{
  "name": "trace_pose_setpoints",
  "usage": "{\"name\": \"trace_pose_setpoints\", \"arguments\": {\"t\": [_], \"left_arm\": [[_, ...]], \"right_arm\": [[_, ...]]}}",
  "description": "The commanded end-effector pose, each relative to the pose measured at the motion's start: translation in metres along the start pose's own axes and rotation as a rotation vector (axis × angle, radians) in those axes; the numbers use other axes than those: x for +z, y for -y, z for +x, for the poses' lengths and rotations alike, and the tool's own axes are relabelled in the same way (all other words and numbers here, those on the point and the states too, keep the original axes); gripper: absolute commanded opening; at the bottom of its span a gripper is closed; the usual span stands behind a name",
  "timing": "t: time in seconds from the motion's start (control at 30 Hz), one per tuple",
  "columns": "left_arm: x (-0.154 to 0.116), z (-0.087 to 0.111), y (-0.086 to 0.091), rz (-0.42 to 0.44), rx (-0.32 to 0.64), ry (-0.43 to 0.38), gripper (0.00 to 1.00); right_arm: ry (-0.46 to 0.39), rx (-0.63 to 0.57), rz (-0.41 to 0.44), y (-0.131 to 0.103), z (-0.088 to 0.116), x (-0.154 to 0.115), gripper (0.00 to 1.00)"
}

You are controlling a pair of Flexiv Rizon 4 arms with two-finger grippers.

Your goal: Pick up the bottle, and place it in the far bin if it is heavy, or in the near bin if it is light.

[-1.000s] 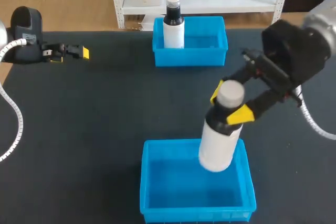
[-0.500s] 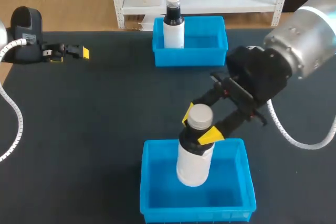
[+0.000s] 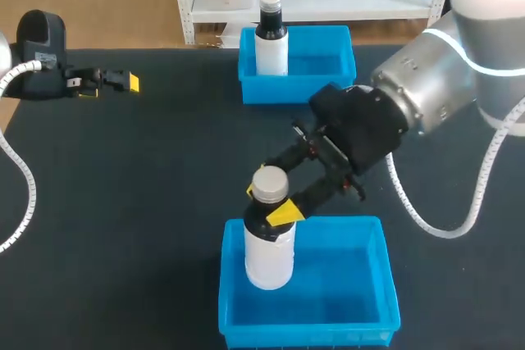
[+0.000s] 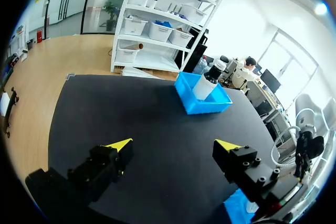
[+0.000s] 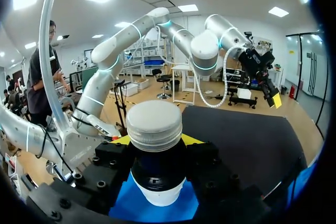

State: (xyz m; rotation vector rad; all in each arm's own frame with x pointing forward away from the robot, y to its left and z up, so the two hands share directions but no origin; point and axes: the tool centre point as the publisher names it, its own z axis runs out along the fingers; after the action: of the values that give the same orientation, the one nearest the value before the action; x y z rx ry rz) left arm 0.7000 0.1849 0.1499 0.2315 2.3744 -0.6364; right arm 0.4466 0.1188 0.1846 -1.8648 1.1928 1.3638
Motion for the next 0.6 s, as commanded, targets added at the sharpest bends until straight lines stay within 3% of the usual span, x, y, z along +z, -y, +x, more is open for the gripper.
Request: {"name": "trace_pose_setpoints", "arguments": {"t": [0.03,0.37,0.47,0.6], "left_arm": [[0.0,0.0,0.0,0.0,0.0,0.0,1.0],[0.0,0.0,0.0,0.0,0.0,0.0,1.0],[0.0,0.0,0.0,0.0,0.0,0.0,1.0],[0.0,0.0,0.0,0.0,0.0,0.0,1.0]], "right_arm": [[0.002,-0.003,-0.001,0.006,0.006,0.008,0.0],[-0.003,-0.007,0.028,0.009,0.023,0.013,0.0],[-0.006,0.006,0.031,0.011,0.03,0.014,0.2],[-0.008,0.02,0.033,0.013,0.036,0.015,0.25]]}}
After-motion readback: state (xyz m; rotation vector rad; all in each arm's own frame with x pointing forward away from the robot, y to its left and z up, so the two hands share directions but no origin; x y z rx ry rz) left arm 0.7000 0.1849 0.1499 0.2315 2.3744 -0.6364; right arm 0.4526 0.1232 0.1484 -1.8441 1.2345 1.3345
